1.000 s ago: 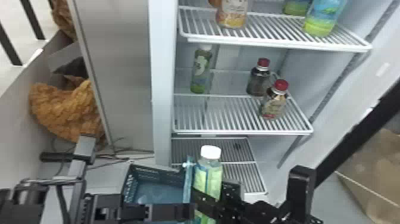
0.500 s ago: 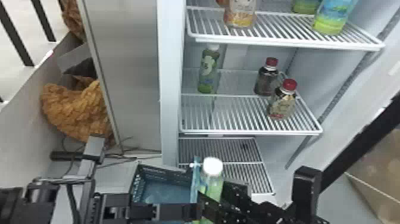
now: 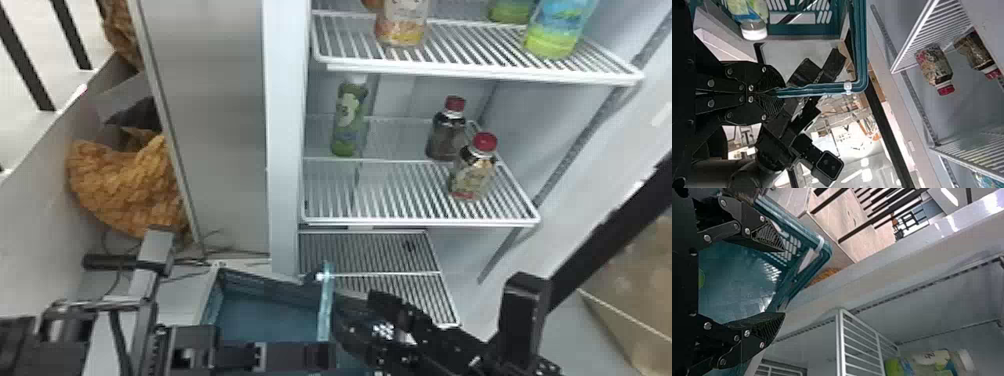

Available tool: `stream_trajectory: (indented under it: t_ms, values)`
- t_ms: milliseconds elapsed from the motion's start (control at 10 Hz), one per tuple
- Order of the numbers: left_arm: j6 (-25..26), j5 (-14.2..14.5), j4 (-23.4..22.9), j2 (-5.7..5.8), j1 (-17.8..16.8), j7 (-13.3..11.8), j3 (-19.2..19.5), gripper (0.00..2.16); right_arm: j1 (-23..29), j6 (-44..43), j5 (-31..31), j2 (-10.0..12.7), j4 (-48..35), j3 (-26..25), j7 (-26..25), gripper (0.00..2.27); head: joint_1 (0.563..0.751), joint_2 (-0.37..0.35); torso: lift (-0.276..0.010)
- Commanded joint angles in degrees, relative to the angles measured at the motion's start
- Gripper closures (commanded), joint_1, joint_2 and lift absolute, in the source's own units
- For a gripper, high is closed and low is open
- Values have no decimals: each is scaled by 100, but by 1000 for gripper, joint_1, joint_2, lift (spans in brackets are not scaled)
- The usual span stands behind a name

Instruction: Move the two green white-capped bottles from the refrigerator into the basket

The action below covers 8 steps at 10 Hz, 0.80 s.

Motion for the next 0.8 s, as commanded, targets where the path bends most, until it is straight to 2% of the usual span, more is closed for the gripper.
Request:
stream_trajectory:
  t_ms: [0, 300, 700]
  values:
    - [-4, -11, 13, 0, -10, 0, 0, 1161, 0, -154, 210, 27, -84, -91, -8, 527, 695, -155, -263]
    - [10, -11, 13, 0, -10, 0, 0, 1161, -42, -436, 781, 80, -393, -354, -70, 527, 695, -208, -263]
    - [10, 0, -1, 0, -10, 0, -11, 1161, -520, -1336, 850, 150, 113, -479, -316, 509, 695, -260, -263]
